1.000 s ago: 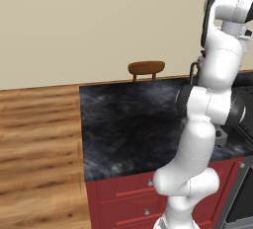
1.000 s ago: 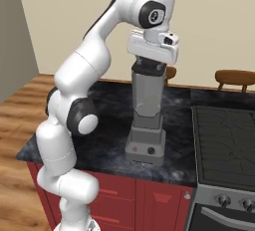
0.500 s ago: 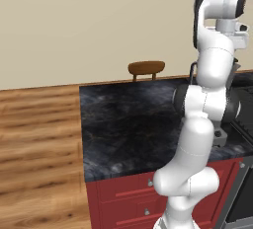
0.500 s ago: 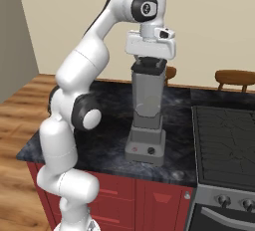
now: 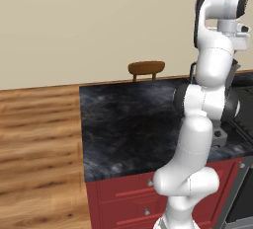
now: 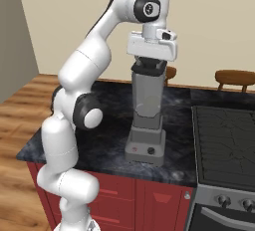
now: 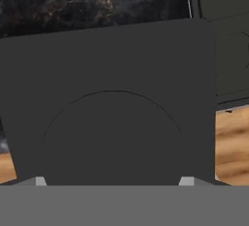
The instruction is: Open the blender lid, put the pear in the blender, close the lid, and start the blender.
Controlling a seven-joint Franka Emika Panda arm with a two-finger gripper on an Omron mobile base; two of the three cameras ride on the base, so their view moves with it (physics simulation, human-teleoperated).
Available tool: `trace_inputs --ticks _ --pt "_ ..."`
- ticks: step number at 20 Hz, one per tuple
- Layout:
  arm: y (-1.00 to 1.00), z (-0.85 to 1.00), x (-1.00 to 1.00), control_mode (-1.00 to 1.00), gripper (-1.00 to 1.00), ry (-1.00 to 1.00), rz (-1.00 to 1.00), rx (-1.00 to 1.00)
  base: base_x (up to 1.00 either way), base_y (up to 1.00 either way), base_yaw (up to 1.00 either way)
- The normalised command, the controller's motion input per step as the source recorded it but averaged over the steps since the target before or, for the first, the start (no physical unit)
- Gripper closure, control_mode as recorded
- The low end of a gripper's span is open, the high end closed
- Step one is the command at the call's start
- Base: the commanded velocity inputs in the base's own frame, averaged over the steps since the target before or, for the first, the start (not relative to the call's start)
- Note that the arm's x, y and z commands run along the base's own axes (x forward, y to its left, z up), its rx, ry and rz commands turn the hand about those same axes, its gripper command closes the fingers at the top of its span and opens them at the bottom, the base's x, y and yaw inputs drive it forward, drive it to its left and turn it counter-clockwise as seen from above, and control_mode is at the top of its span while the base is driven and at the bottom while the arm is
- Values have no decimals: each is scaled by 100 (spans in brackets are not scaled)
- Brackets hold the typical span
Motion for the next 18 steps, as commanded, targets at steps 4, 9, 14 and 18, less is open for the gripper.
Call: trace_inputs --ticks 4,9,14,18 --pt "0 -31 -31 -100 100 1 0 0 0 0 0" --pt "0 0 -34 -100 100 2 5 0 0 0 0" --pt "0 0 -39 -100 100 6 14 0 0 0 0" --pt "-5 0 -34 -100 100 7 13 0 0 0 0"
